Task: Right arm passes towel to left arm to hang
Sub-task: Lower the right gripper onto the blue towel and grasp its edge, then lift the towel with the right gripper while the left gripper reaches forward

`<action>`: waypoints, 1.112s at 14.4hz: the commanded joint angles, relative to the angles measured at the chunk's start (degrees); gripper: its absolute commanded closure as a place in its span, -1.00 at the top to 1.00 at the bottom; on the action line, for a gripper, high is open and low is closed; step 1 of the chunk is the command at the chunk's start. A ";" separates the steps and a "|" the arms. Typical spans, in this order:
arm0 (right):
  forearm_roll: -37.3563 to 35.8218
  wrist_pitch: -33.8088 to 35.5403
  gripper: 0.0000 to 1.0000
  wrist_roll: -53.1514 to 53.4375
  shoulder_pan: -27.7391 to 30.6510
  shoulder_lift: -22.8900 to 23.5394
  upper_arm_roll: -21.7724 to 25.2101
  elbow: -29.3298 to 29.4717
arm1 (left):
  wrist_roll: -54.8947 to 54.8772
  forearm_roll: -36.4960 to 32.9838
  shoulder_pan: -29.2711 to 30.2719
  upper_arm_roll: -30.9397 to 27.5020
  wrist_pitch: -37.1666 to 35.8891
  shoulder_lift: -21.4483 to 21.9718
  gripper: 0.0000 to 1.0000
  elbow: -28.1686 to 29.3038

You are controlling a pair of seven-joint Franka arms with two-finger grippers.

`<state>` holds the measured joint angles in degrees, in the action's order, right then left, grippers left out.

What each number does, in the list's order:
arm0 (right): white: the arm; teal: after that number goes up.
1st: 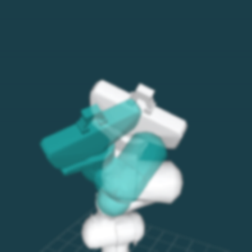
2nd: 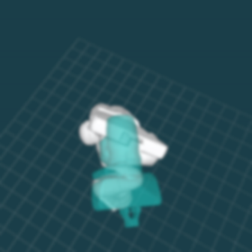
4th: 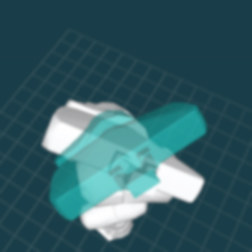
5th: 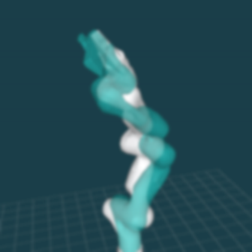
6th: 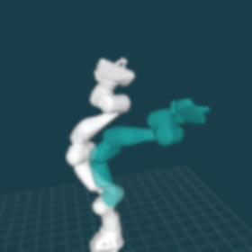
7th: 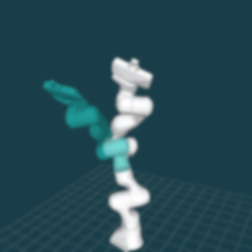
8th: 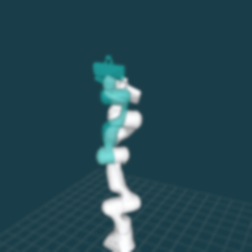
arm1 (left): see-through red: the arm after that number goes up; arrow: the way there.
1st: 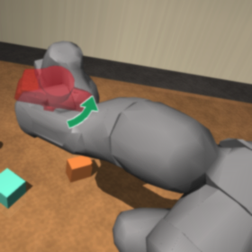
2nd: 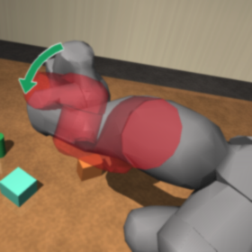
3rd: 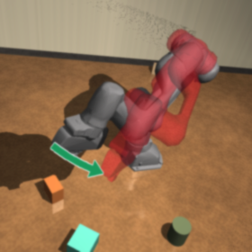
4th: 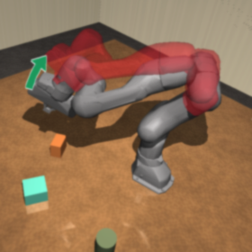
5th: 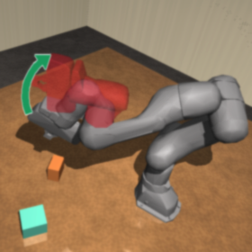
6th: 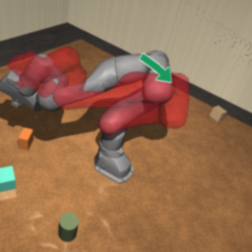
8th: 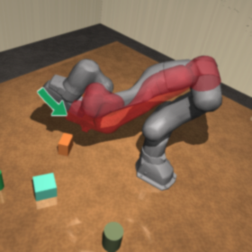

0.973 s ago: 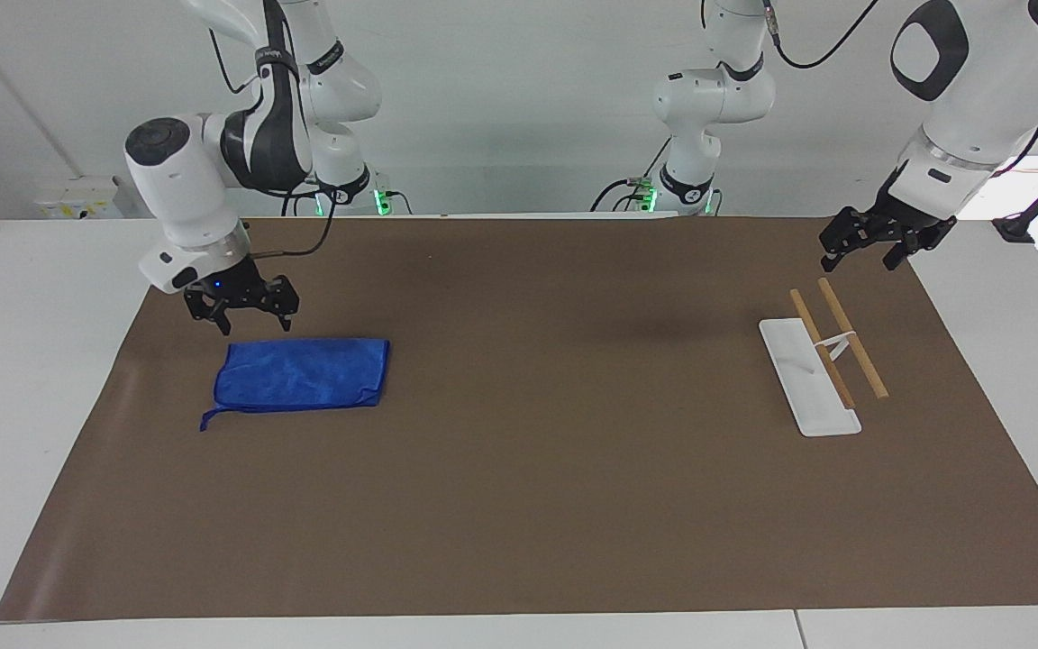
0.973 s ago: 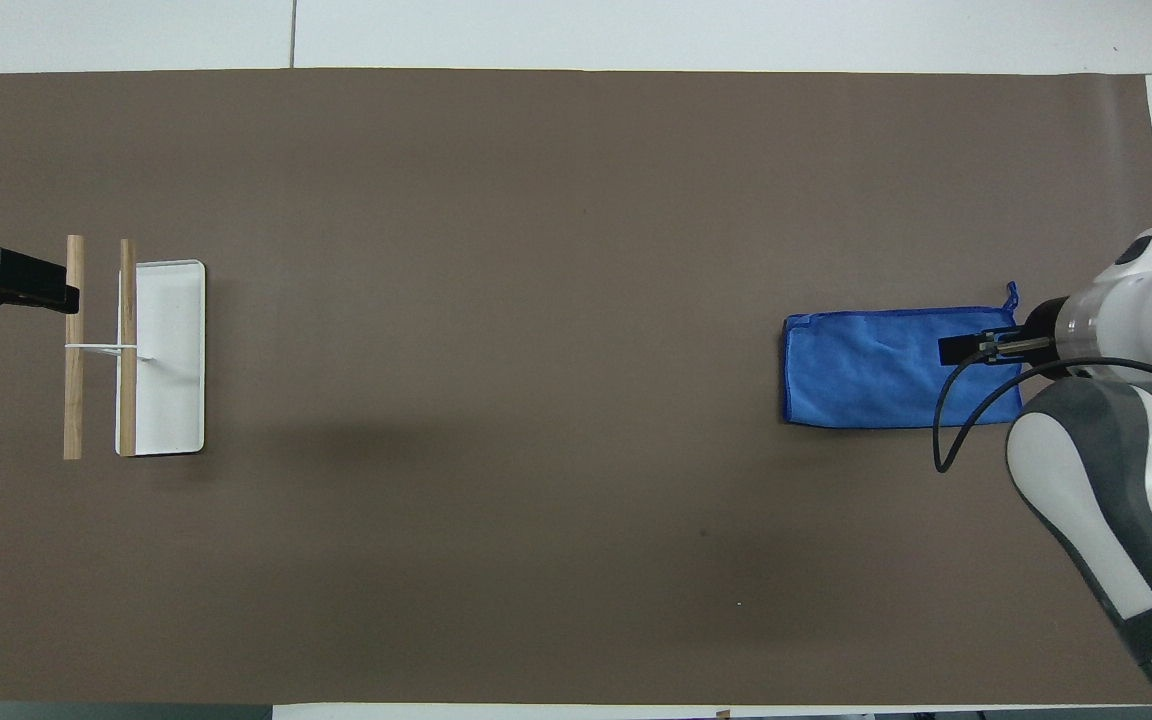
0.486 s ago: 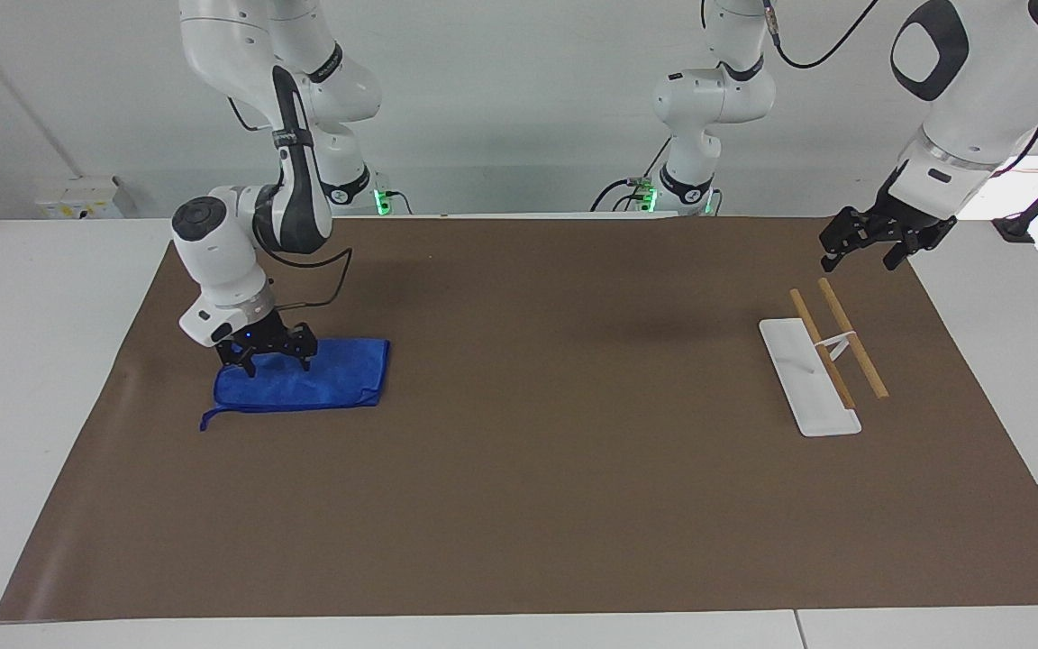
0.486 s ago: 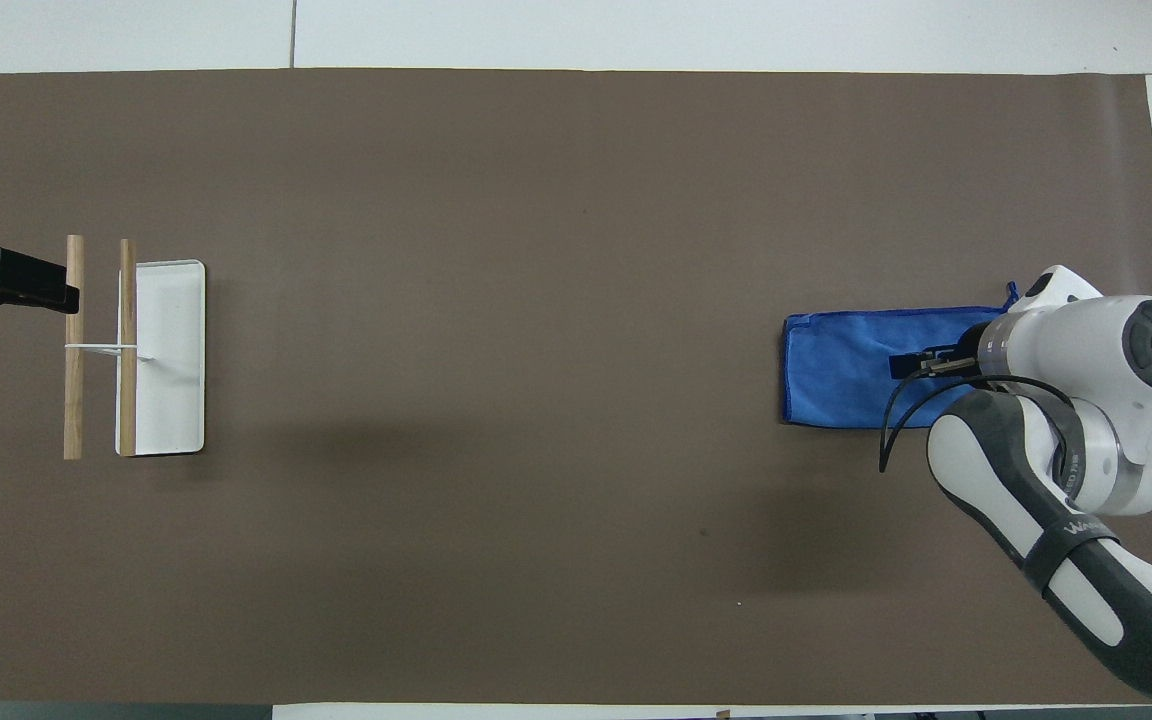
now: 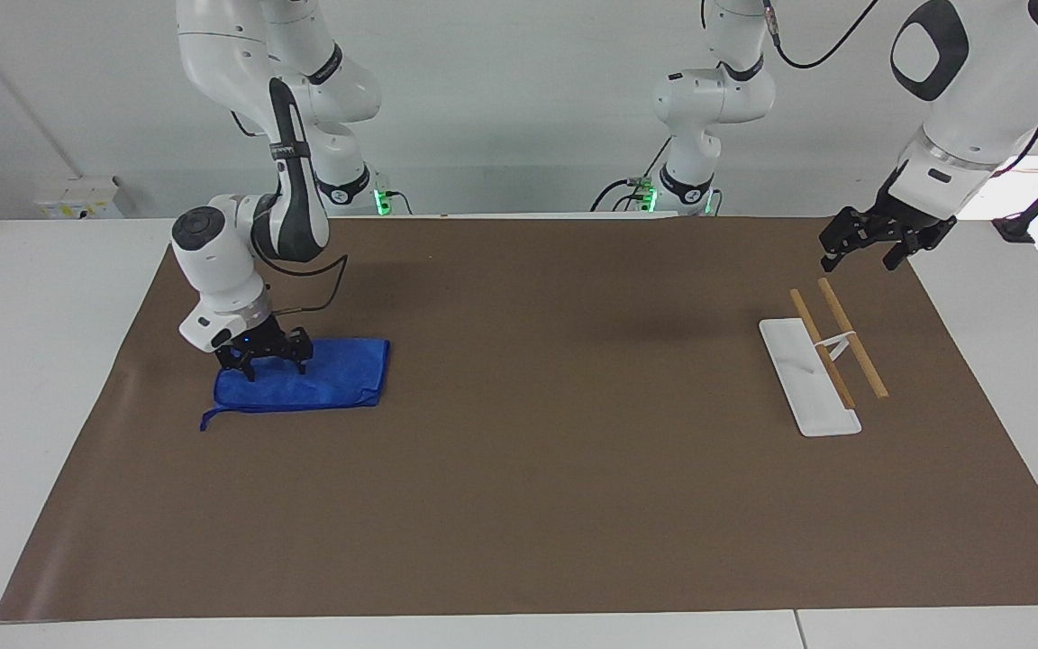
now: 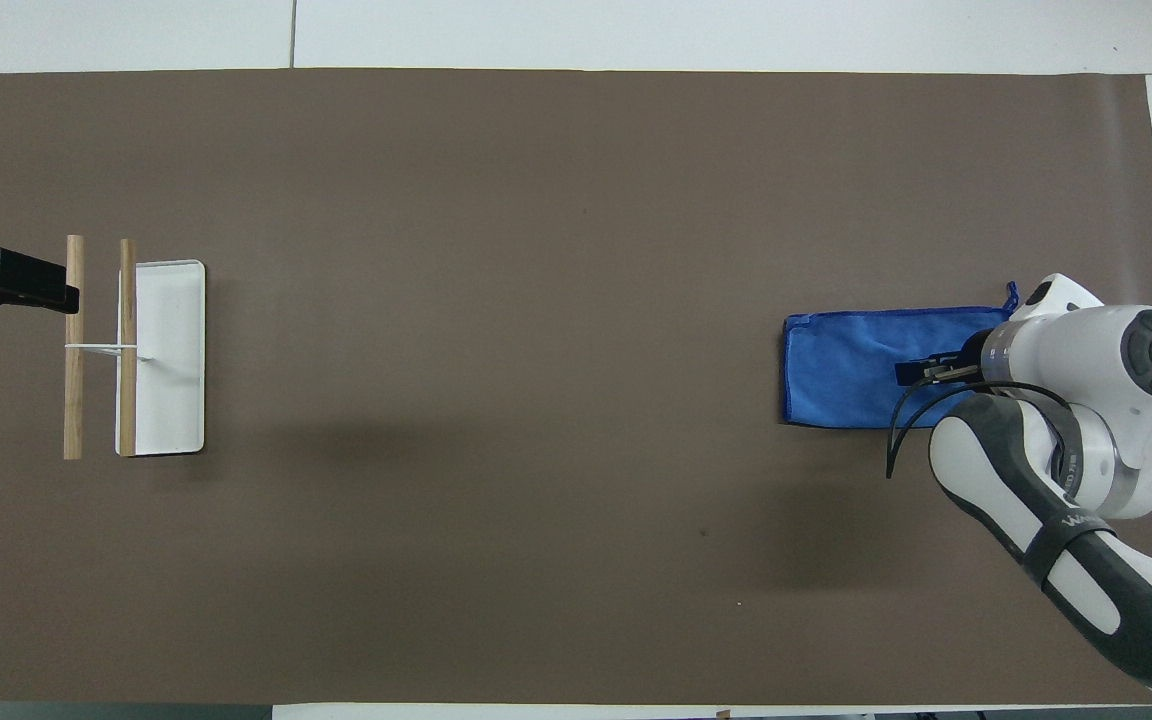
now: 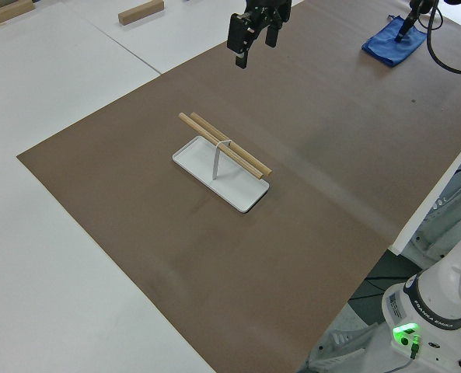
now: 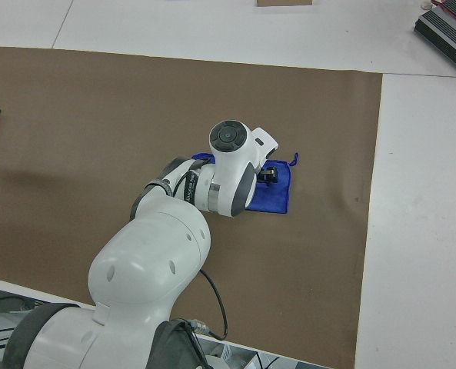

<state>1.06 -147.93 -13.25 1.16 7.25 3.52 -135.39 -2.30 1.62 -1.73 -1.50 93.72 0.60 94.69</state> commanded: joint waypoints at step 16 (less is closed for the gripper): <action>1.66 30.22 -1.00 17.71 -10.90 -0.48 -0.97 24.09 | -0.16 -1.01 0.23 0.10 0.24 0.63 1.00 0.23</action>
<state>1.35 -122.84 0.92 -7.98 5.92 2.73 -117.20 -2.30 1.62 -1.73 -1.50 93.72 0.60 94.69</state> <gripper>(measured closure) 0.868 0.000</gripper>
